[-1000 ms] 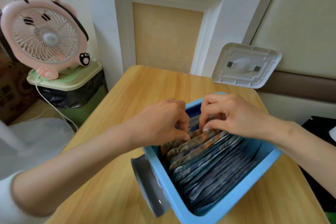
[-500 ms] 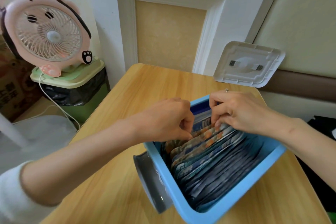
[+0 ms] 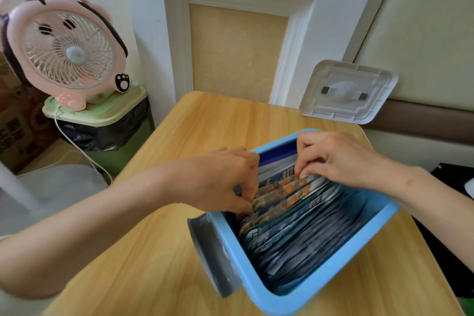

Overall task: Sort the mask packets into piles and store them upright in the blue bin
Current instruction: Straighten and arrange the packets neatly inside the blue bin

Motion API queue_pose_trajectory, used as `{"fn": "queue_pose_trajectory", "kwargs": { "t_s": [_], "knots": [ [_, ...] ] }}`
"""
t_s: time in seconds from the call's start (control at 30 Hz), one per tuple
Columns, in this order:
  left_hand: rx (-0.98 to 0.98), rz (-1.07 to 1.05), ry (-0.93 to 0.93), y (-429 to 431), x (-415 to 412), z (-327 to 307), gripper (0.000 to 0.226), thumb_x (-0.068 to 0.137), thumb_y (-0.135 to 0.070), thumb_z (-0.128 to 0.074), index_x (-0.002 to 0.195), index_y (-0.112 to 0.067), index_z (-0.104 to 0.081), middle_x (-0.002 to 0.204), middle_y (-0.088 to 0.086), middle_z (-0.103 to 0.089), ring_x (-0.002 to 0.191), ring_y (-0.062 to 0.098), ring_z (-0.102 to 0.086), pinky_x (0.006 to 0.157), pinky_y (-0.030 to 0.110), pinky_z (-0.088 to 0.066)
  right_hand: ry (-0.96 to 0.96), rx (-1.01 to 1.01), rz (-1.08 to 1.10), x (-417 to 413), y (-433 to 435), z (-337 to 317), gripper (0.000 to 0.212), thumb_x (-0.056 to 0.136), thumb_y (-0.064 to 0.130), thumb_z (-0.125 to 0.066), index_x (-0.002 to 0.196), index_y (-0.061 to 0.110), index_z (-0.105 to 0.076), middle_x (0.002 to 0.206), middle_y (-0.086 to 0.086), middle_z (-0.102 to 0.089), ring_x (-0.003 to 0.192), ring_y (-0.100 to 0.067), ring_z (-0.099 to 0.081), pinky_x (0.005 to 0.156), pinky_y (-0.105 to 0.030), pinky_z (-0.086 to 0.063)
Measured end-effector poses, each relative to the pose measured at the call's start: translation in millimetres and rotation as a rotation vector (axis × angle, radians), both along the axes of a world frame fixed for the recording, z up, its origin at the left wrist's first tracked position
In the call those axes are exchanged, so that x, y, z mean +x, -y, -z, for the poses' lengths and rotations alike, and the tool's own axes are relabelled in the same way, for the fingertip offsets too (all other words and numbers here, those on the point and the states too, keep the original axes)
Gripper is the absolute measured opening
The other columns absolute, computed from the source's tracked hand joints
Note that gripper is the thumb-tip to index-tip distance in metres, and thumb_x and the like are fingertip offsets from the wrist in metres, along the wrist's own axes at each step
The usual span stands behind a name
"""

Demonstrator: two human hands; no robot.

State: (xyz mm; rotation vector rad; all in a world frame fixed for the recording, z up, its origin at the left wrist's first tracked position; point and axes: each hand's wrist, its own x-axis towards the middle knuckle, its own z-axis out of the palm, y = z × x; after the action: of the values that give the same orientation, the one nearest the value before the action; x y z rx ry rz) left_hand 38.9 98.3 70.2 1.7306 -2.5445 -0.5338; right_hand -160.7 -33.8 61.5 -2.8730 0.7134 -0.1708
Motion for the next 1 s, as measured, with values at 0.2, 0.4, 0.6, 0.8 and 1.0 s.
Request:
{"fn": "queue_pose_trajectory", "kwargs": {
  "t_s": [0.2,0.4,0.6,0.8,1.0],
  "knots": [
    [0.04,-0.03,-0.055,-2,3,1,0.017,0.084,-0.033,-0.064,0.069,-0.029,-0.057,0.094,-0.018,-0.039,0.097,-0.004,-0.032,0.08,0.007,-0.025,-0.012,-0.011,0.004,2,-2,-1,0.01,0.078,0.025,-0.073,0.072,0.033,-0.072,0.076,0.014,-0.055,0.078,-0.003,-0.05,0.058,-0.011,-0.028],
    [-0.03,-0.08,-0.04,-5,2,-2,0.015,0.084,-0.042,-0.06,0.076,-0.029,-0.061,0.096,-0.016,-0.043,0.09,0.004,-0.039,0.081,0.019,-0.034,0.085,0.032,-0.007,-2,-6,0,0.012,0.076,0.02,-0.075,0.072,0.03,-0.071,0.075,0.014,-0.057,0.077,-0.006,-0.055,0.064,-0.024,-0.043],
    [-0.033,-0.052,-0.157,-6,1,-10,0.009,0.08,-0.048,-0.061,0.076,-0.04,-0.057,0.089,-0.018,-0.044,0.09,-0.002,-0.04,0.075,0.015,-0.037,0.265,0.343,-0.101,-11,-21,-6,0.014,0.073,0.005,-0.077,0.071,0.018,-0.073,0.077,0.007,-0.06,0.076,-0.013,-0.059,0.071,-0.018,-0.047],
    [-0.039,-0.02,-0.089,-6,-1,-2,0.005,0.084,-0.037,-0.061,0.08,-0.037,-0.059,0.095,-0.018,-0.041,0.098,-0.003,-0.033,0.078,0.014,-0.035,0.252,0.332,-0.084,-13,-17,3,0.014,0.075,0.006,-0.075,0.074,0.02,-0.074,0.079,0.008,-0.061,0.079,-0.014,-0.059,0.072,-0.021,-0.048],
    [-0.001,-0.023,-0.09,-7,-4,1,0.012,0.085,-0.033,-0.063,0.074,-0.032,-0.058,0.098,-0.016,-0.039,0.096,-0.002,-0.032,0.08,0.011,-0.035,0.277,0.366,-0.09,-13,-18,4,0.016,0.075,0.003,-0.075,0.078,0.018,-0.072,0.081,0.007,-0.063,0.08,-0.015,-0.061,0.073,-0.02,-0.049]
  ]
}}
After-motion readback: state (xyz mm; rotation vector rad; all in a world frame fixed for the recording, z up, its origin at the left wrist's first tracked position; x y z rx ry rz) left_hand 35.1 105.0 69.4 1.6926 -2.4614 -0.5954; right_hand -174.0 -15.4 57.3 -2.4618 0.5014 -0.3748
